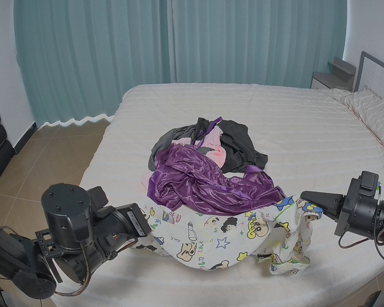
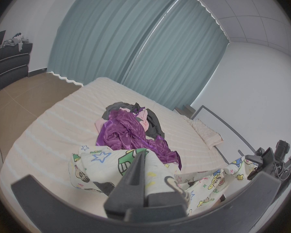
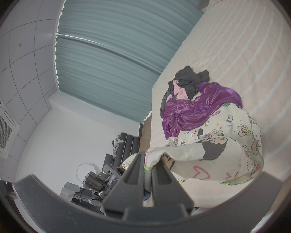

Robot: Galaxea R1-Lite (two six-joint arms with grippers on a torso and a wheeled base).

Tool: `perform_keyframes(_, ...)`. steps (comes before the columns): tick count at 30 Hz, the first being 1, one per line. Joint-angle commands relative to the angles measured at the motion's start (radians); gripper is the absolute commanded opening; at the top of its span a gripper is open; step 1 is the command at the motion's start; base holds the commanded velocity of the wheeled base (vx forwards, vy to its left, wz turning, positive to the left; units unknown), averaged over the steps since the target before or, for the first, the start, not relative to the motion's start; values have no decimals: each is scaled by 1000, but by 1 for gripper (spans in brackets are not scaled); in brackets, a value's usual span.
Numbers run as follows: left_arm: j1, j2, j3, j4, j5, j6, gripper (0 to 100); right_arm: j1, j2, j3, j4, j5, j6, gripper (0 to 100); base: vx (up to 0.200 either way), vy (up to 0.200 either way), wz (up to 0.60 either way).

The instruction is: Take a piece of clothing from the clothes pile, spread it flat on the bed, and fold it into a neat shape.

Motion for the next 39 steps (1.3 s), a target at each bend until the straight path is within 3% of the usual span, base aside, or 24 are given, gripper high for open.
perform_keyframes(1,-9,19,8,-2,-7,-2,0,12,30,6,-1,6,1,0,0,0,0)
perform_keyframes(7,-41,19,7,-2,-10,-2,0,22,-1,40,-34,2,-16,0,0,0,0)
perform_keyframes(20,-69,20,10,-25,1,-11,0,19,-59,89,-37,2,-53,0,-200,0,0)
perform_keyframes(29,-72,37,8,-45,8,-24,0,17,-64,95,-58,2,-51,0,0,0,0)
perform_keyframes(39,-83,35,7,-49,11,-27,0,15,-62,109,-60,2,-45,0,0,-200,0)
